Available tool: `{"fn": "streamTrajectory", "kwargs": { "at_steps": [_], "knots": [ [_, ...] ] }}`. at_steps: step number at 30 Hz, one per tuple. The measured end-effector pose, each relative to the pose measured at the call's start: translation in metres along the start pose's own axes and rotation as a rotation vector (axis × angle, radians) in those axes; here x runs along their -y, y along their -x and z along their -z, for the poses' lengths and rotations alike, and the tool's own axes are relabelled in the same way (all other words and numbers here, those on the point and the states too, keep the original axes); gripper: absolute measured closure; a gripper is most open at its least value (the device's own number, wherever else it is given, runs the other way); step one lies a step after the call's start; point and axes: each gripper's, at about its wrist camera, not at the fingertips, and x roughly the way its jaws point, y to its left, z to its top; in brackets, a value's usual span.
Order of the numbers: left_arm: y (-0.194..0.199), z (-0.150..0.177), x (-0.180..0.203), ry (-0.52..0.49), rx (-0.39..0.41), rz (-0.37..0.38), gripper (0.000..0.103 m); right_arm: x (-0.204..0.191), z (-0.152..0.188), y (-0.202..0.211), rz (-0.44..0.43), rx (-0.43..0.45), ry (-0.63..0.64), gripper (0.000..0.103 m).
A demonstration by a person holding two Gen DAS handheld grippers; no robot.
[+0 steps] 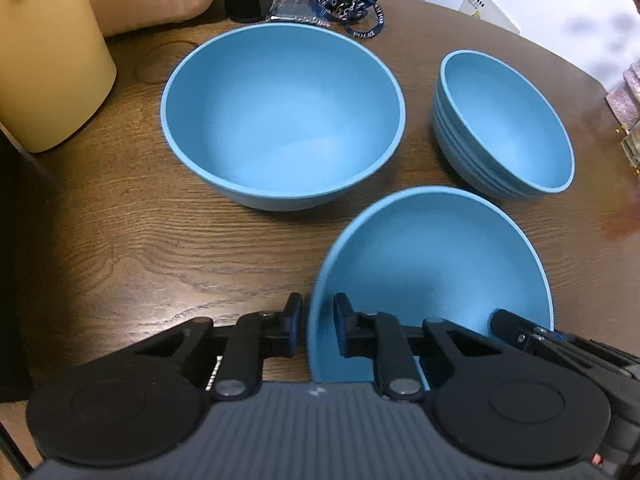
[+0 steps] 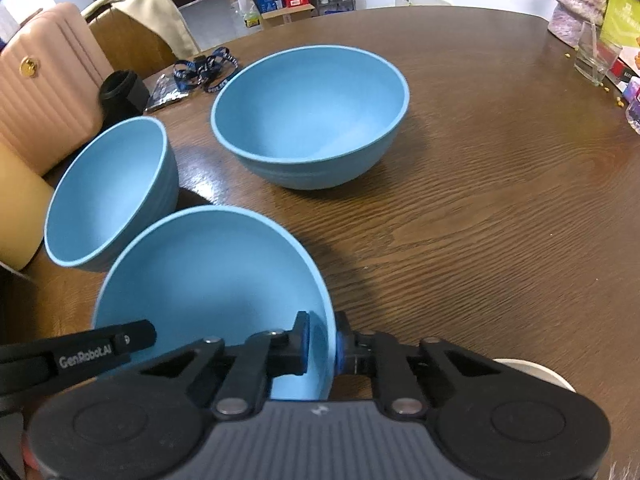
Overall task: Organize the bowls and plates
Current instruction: 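Close the left gripper on the bowl rim while the right gripper also grips it, then lift the blue bowl with both grippers and carry it across the table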
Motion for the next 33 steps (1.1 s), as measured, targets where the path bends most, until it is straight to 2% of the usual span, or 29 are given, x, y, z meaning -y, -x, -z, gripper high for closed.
{"fn": "streamTrajectory", "kwargs": {
  "at_steps": [11, 21, 33],
  "knots": [
    [0.003, 0.004, 0.002, 0.004, 0.009, -0.009, 0.088, 0.001, 0.006, 0.004, -0.024, 0.010, -0.011, 0.097],
    [0.025, 0.010, 0.004, 0.006, 0.049, -0.013, 0.088, 0.002, 0.009, 0.019, -0.049, 0.048, -0.011, 0.097],
    [0.054, 0.014, 0.034, -0.013, 0.106, -0.007, 0.088, 0.023, 0.005, 0.054, -0.065, 0.121, -0.022, 0.097]
  ]
}}
